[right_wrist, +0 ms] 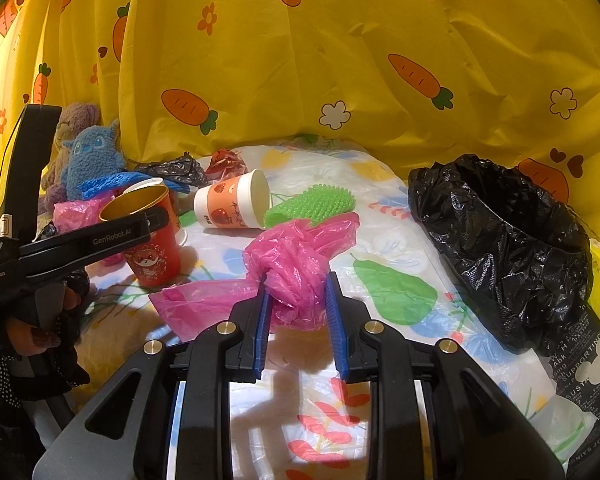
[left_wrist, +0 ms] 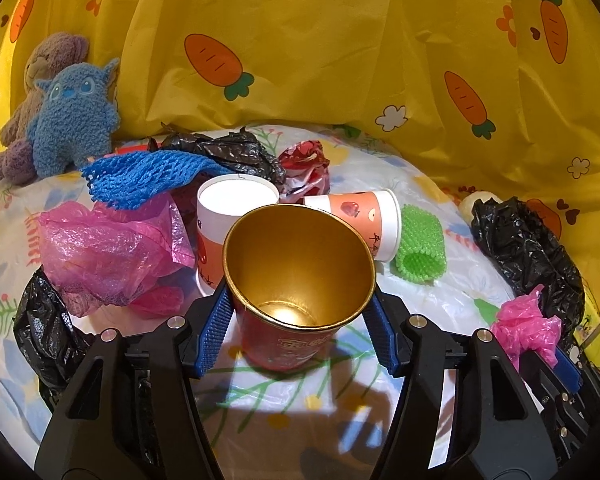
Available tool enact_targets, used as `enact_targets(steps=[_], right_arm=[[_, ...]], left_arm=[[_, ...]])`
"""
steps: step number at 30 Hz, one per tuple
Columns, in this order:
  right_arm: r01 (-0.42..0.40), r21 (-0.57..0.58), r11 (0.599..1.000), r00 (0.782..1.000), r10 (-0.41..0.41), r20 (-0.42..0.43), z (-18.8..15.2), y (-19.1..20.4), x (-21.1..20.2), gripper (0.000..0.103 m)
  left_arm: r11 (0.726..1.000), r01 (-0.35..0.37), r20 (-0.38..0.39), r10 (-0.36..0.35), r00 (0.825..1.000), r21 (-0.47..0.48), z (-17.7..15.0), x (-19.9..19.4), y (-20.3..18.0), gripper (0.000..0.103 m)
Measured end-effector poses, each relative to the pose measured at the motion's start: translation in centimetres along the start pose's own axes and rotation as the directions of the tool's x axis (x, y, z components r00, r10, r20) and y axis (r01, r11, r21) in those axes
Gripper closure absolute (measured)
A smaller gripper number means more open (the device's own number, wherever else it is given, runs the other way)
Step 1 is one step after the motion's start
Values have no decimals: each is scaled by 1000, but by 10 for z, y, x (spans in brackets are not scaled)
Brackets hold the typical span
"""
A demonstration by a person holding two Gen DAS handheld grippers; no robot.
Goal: Collect trash
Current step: 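Carry the red cup and pink bag over the black trash bag and release both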
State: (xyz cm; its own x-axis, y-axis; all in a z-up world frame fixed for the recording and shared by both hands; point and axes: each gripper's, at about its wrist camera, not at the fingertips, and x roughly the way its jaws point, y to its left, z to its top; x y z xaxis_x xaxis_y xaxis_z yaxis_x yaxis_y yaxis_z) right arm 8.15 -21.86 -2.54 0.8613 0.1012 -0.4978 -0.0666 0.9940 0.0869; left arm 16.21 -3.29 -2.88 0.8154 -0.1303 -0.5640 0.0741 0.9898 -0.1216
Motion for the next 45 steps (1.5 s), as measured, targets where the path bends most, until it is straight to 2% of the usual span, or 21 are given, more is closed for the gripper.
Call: enact_targets(steps=[8, 14, 17, 22, 26, 31, 38, 45], right_arm=[[19, 5, 1000, 999, -19, 39, 12, -11, -13, 76], [90, 20, 996, 990, -91, 109, 34, -40, -32, 76], [163, 47, 985, 973, -169, 157, 48, -65, -43, 76], [306, 127, 944, 924, -326, 198, 69, -118, -49, 76], [377, 169, 911, 887, -407, 216, 82, -153, -50, 76], [417, 198, 887, 870, -453, 196, 90, -186, -39, 76], [433, 220, 874, 872, -468, 144, 90, -216, -20, 76], [440, 207, 874, 875, -469, 118, 89, -229, -3, 75]], left_arm=[[994, 85, 63, -89, 994, 69, 7, -34, -35, 43], [973, 182, 95, -196, 976, 143, 24, -47, -84, 43], [952, 252, 101, -272, 957, 175, 36, -46, -114, 43], [906, 354, 108, -386, 916, 230, 59, -36, -172, 43], [869, 419, 115, -459, 881, 262, 71, -24, -213, 42], [830, 475, 81, -517, 852, 293, 77, 1, -254, 42], [809, 491, 37, -529, 848, 323, 73, 35, -284, 41], [789, 513, -17, -540, 841, 337, 60, 57, -299, 40]])
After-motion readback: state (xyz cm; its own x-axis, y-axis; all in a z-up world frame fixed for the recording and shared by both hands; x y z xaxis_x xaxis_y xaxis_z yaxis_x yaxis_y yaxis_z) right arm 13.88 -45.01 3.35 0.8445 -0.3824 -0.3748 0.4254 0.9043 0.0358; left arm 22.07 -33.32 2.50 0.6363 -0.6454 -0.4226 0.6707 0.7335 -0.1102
